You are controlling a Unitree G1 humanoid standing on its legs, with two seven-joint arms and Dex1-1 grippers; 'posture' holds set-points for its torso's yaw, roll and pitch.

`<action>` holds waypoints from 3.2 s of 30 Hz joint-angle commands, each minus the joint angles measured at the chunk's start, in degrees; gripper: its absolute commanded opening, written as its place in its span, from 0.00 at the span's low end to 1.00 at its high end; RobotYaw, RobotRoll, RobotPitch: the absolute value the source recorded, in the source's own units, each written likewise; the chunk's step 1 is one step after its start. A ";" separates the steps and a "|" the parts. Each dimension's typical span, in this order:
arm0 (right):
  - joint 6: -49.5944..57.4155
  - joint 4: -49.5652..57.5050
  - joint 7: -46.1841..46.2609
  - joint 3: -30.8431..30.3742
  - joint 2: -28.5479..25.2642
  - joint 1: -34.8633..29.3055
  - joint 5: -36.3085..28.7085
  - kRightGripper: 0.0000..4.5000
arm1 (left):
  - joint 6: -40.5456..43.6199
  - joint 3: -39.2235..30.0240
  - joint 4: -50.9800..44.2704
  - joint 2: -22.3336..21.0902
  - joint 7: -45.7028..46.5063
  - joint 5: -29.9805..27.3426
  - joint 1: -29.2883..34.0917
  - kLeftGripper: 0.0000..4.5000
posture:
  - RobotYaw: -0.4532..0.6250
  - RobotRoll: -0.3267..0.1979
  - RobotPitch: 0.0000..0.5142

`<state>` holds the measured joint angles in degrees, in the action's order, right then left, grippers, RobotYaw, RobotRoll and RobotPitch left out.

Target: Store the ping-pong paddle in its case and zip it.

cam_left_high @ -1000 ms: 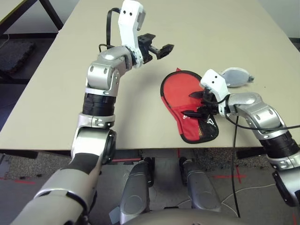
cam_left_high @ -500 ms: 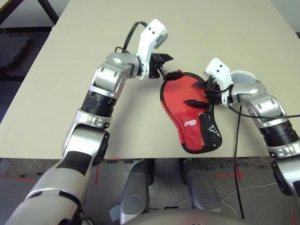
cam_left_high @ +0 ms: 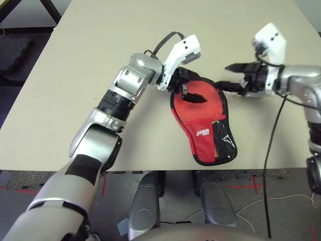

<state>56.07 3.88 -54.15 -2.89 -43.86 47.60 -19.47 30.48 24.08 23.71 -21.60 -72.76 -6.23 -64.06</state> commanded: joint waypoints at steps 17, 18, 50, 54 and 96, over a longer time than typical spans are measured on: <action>-9.43 -7.18 -9.09 -11.07 -16.13 4.09 13.36 1.00 | -4.30 8.80 16.47 8.57 -1.42 14.29 -5.36 1.00 | 0.34 0.62 0.53; -9.62 -7.22 -9.50 -11.41 -16.52 3.99 13.81 1.00 | -4.07 9.03 16.20 8.61 -1.94 14.65 -5.10 1.00 | 0.34 0.62 0.54; -27.07 -22.97 -17.17 -18.83 -9.87 6.47 31.22 0.53 | 1.35 7.48 11.83 10.44 -1.82 16.46 -1.37 1.00 | 0.36 0.62 0.55; -26.57 -22.73 -17.40 -18.73 -9.42 6.61 32.38 0.28 | 2.24 7.99 12.33 10.63 -1.92 16.85 -1.70 1.00 | 0.36 0.62 0.54; 1.00 40.51 -27.25 23.12 -38.68 -70.27 7.97 0.03 | 1.90 8.60 16.94 12.02 -2.29 18.87 -1.58 1.00 | 0.29 0.62 0.57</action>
<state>57.86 44.51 -81.54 19.71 -82.35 -21.72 -11.32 30.82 29.57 37.21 -9.72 -74.41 11.16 -68.74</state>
